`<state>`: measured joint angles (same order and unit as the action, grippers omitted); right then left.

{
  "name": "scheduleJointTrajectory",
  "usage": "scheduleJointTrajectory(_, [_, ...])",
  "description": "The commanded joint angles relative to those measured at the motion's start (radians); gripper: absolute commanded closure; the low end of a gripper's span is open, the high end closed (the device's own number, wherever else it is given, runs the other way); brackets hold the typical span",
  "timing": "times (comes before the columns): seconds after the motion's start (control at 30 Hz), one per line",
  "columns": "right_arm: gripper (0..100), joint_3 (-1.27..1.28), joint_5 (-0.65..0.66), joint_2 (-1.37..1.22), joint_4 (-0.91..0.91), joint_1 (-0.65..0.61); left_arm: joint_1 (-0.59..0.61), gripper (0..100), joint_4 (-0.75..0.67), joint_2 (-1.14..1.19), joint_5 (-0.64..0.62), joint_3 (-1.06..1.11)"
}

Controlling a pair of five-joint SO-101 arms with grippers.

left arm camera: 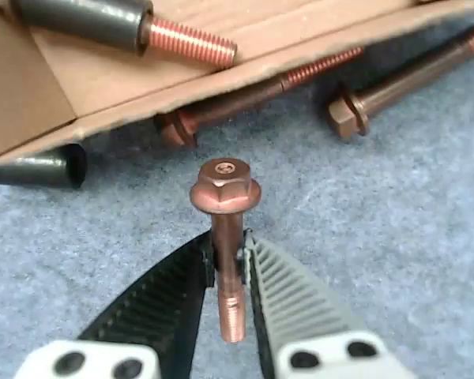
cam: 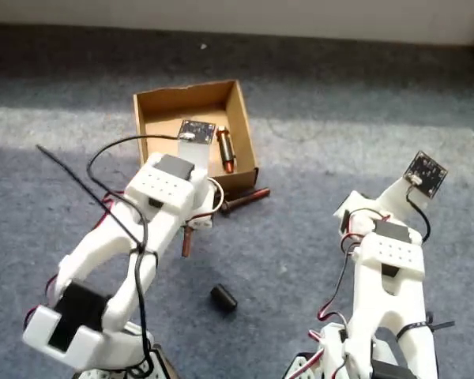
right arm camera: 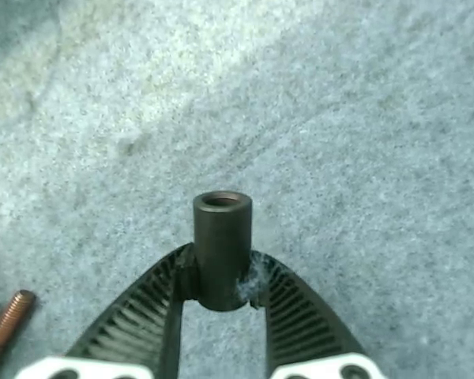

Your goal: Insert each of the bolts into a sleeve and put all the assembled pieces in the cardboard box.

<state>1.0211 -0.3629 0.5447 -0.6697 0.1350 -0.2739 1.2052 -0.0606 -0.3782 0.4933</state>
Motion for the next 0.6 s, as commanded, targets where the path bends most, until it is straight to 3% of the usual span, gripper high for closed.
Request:
scheduleJointTrajectory(0.0, [99.4,-0.082,0.080,0.091,-0.111,-0.094,-0.001,99,-0.092,-0.302,0.114,0.142])
scheduleJointTrajectory(0.23, [99.4,0.012,0.118,0.397,-0.177,-0.283,-0.001,99,-0.279,-0.693,0.219,0.420])
scheduleJointTrajectory(0.57, [99.4,0.265,0.207,0.826,-0.177,-0.618,0.084,99,-0.423,-1.106,0.222,0.633])
